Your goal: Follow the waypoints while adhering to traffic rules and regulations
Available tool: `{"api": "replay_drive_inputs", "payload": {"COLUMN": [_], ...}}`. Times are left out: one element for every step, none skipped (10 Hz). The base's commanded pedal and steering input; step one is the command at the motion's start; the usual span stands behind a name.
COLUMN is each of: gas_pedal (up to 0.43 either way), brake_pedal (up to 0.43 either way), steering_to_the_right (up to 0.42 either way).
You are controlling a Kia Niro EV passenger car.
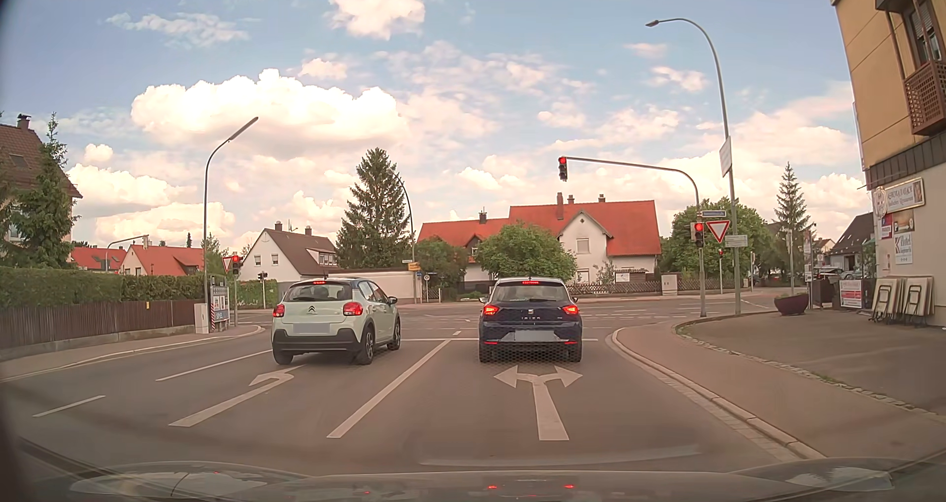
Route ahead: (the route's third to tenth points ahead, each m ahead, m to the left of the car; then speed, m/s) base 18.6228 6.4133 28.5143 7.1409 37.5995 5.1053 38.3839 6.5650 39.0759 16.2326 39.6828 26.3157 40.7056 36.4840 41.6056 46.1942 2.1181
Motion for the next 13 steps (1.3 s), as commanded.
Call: {"api": "replay_drive_inputs", "payload": {"gas_pedal": [0.000,0.000,0.000,0.000,0.000,0.000,0.000,0.000,0.000,0.000,0.000,0.000,0.000], "brake_pedal": [0.171,0.171,0.183,0.183,0.189,0.201,0.195,0.189,0.159,0.146,0.140,0.140,0.140], "steering_to_the_right": [-0.004,-0.004,-0.004,-0.004,-0.004,-0.005,-0.008,-0.010,-0.009,-0.009,-0.009,-0.008,-0.006]}}
